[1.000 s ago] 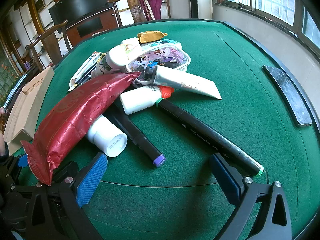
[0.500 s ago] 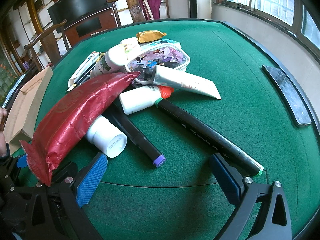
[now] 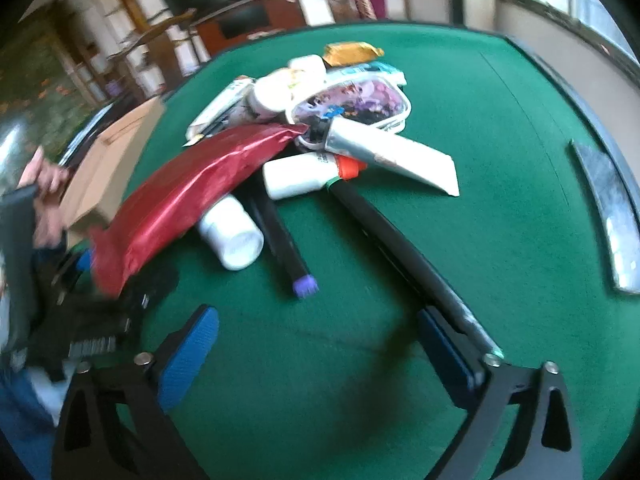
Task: Organize objects
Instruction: 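Move the left gripper over the pile toward the red foil bag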
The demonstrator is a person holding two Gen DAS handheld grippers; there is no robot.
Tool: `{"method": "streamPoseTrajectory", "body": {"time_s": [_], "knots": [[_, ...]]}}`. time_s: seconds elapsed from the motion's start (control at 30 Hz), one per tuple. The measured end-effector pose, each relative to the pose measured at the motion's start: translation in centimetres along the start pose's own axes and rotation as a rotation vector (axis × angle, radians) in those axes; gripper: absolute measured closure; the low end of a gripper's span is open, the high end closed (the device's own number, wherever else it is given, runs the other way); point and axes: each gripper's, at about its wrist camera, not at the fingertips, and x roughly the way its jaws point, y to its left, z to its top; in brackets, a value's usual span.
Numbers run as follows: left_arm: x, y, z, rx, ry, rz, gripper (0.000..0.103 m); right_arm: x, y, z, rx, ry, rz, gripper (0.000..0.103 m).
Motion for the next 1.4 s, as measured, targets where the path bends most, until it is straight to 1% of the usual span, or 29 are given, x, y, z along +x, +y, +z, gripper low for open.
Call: {"method": "streamPoseTrajectory", "body": {"time_s": [0.03,0.1,0.17,0.23,0.37,0.47,0.57,0.7,0.87,0.97,1.07,1.13,1.17,1.2,1.23,1.27,1.37,1.4], "knots": [[0.0,0.0,0.0,0.000,0.000,0.000,0.000,-0.7,0.0,-0.7,-0.029,-0.012,-0.016,0.012],[0.0,0.0,0.0,0.000,0.000,0.000,0.000,-2.4,0.2,-2.0,-0.092,-0.050,-0.033,0.034],[0.0,0.0,0.0,0.000,0.000,0.000,0.000,-3.7,0.1,-2.7,-0.142,-0.084,-0.032,0.039],[0.0,0.0,0.0,0.000,0.000,0.000,0.000,-4.5,0.1,-2.9,-0.176,-0.117,-0.053,0.039],[0.0,0.0,0.0,0.000,0.000,0.000,0.000,-6.0,0.2,-2.4,-0.240,-0.170,-0.015,0.041],[0.0,0.0,0.0,0.000,0.000,0.000,0.000,-5.4,0.0,-0.8,-0.258,-0.160,0.030,0.059],[0.0,0.0,0.0,0.000,0.000,0.000,0.000,-4.5,0.0,0.1,-0.268,-0.139,0.041,0.075],[0.0,0.0,0.0,0.000,0.000,0.000,0.000,-3.6,-0.3,1.6,-0.272,-0.119,0.061,0.075],[0.0,0.0,-0.1,-0.001,0.000,0.000,0.000,-3.4,-0.7,3.9,-0.290,-0.143,0.113,0.075],[0.0,0.0,-0.1,-0.001,0.000,0.000,0.000,-2.8,-2.2,4.5,-0.245,-0.170,0.195,0.075],[0.0,0.0,-0.1,-0.001,0.000,0.000,0.000,-2.0,-4.1,4.4,-0.163,-0.179,0.257,0.074],[-0.1,0.1,-0.1,0.005,0.000,-0.005,0.000,-2.3,-5.0,4.5,-0.106,-0.193,0.318,0.074],[-0.2,0.0,0.0,0.008,0.005,-0.006,0.000,-2.4,-5.4,4.6,-0.086,-0.201,0.334,0.074],[-0.2,0.0,0.0,0.021,0.020,-0.018,0.000,-2.5,-5.6,4.6,-0.073,-0.208,0.339,0.074],[-0.7,0.3,-0.1,0.025,0.021,-0.038,0.002,-2.6,-5.9,4.5,-0.056,-0.212,0.345,0.074],[-1.4,0.9,-0.5,0.014,0.011,-0.061,0.005,-2.7,-6.0,4.5,-0.042,-0.213,0.348,0.074],[-3.8,2.4,-1.5,-0.040,0.016,-0.159,0.005,-2.8,-6.2,4.6,-0.025,-0.207,0.365,0.073],[-3.9,1.9,-1.4,-0.045,0.015,-0.175,0.005,-2.9,-6.3,4.6,-0.018,-0.209,0.367,0.071]]}}
